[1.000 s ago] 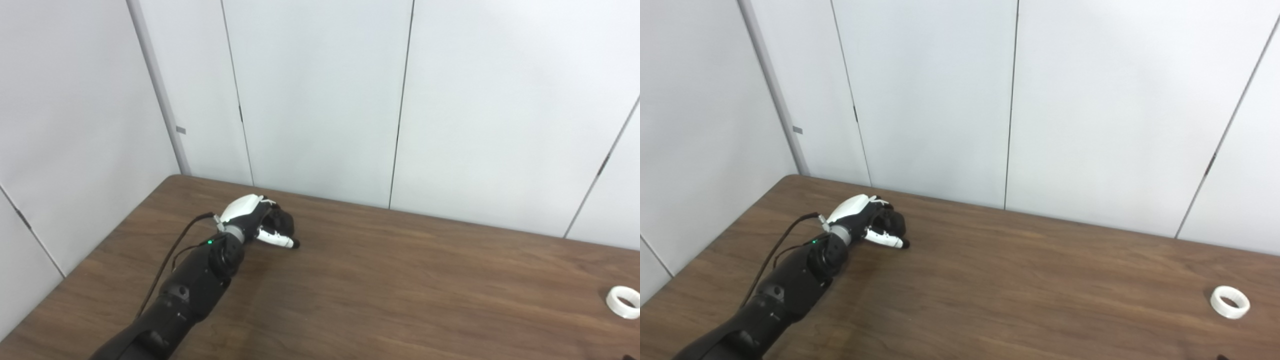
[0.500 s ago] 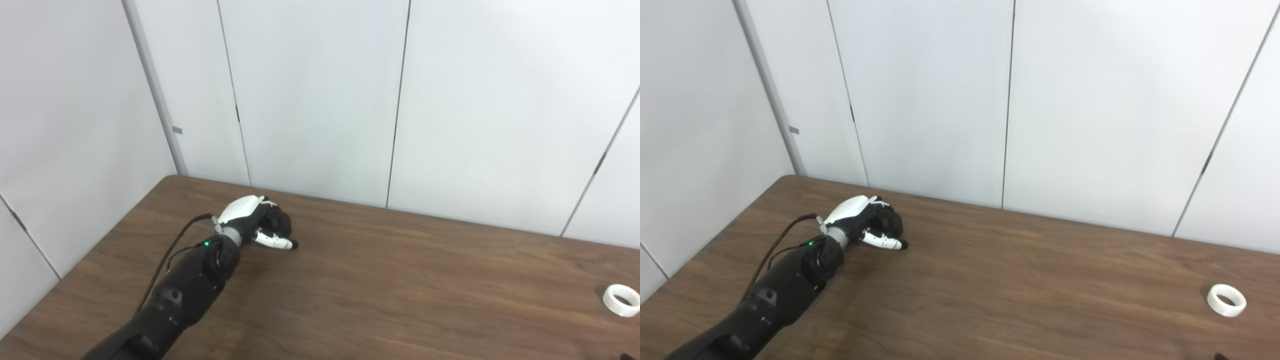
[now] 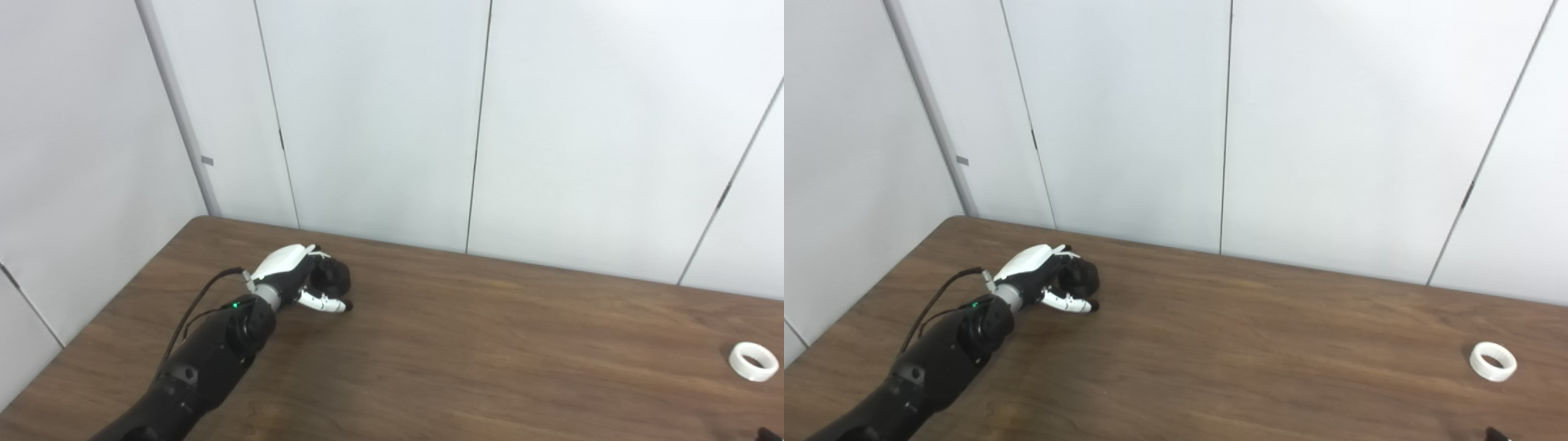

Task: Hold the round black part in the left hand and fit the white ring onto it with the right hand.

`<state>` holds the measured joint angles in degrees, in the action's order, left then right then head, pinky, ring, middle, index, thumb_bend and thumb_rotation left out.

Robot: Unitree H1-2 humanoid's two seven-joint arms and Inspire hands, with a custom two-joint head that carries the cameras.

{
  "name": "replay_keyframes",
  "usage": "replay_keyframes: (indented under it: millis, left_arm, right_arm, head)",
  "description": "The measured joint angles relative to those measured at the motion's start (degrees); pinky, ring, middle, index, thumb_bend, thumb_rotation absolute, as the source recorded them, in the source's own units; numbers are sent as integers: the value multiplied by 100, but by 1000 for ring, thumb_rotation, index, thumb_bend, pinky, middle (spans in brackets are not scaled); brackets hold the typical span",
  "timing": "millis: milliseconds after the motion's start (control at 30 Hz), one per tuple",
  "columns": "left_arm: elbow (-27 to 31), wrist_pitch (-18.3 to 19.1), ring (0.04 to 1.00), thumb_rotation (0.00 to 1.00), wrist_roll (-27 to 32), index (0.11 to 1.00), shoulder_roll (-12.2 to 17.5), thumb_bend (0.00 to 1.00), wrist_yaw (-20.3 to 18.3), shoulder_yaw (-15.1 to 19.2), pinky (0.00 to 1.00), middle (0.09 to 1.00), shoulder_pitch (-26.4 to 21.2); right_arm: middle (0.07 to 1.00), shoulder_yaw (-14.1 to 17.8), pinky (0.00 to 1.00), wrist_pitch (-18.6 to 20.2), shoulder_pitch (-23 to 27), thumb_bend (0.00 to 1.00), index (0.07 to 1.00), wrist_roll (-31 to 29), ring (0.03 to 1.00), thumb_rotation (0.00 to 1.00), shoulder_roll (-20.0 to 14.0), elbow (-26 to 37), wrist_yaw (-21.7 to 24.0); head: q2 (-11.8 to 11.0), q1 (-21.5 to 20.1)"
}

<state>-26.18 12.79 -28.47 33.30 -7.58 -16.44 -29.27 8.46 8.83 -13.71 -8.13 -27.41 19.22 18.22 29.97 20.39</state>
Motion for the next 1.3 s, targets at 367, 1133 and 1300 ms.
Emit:
replay_keyframes:
  millis: [367, 1133, 1300]
  left_arm:
    - [14, -8, 1000, 139, -2, 816, 9, 1000, -26, 16, 1000, 1000, 14]
    - [-171, -270, 928, 49, -173, 484, 63, 517, 289, 63, 1000, 853, 5]
    - [-188, -364, 907, 47, -174, 481, 65, 515, 304, 74, 1000, 828, 15]
  right_arm:
    - [1000, 0, 1000, 14, 2, 970, 1000, -4, 1000, 479, -3, -3, 6]
    - [1000, 1, 1000, 22, 2, 981, 1000, -43, 1000, 471, -44, -4, 54]
    - [1000, 1, 1000, 22, 3, 986, 1000, -44, 1000, 475, -58, -6, 60]
  head:
    - [0, -9]
    - [0, 0]
    - [0, 0]
